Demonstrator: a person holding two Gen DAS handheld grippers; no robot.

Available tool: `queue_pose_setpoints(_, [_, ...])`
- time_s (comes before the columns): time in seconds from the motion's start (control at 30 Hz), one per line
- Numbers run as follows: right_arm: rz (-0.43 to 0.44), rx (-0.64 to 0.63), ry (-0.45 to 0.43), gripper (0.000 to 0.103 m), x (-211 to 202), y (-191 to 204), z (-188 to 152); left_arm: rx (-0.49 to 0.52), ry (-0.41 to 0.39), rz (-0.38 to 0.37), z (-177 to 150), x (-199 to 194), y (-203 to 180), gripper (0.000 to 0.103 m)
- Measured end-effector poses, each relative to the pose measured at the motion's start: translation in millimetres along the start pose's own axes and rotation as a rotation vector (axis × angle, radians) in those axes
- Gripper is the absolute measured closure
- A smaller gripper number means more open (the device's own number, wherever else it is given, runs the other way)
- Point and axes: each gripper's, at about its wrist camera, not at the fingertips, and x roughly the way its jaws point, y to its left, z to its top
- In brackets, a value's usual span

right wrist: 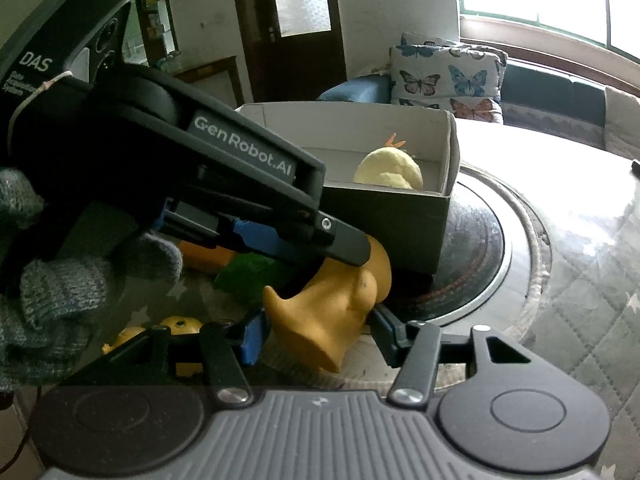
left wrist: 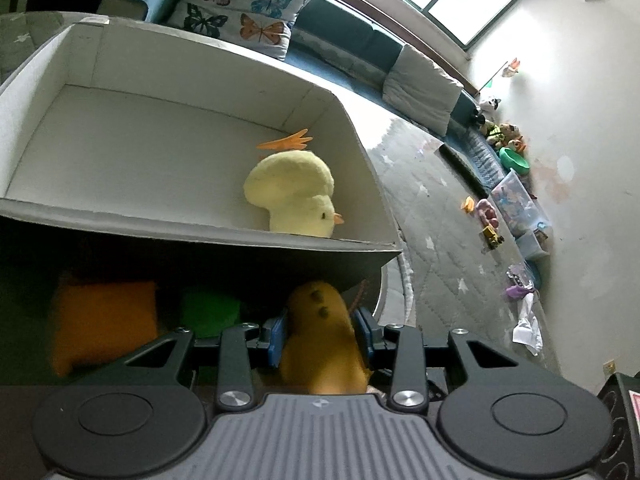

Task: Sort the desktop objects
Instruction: 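Close the left gripper on the orange rubber duck, then carry the orange duck into the white box and open the left gripper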

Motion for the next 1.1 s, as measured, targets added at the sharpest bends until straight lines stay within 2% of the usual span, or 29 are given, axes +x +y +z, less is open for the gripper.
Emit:
queue_pose_setpoints(0.37, [0.000, 0.003, -0.003, 0.050, 2.0, -1.0, -0.8, -0.035, 0.020, 0.024, 4.1, 15.8, 0.3, 0.059])
queue_pose_setpoints(0.63, [-0.001, -0.004, -0.007, 0.050, -6.0, 4.4, -2.6, -0.054, 0.023, 0.025, -1.4, 8.7, -3.8, 0.060])
queue_pose_setpoints(0.83, [-0.003, -0.075, -0.057, 0.050, -33.6, 21.9, 1.7, -0.021, -0.035, 0.018, -4.4, -27.7, -18.6, 0.060])
queue_pose_setpoints(1.1, [0.020, -0.165, -0.156, 0.050, -40.8, 34.9, 43.5, 0.003, -0.170, 0.047, 33.8, -62.9, -26.7, 0.060])
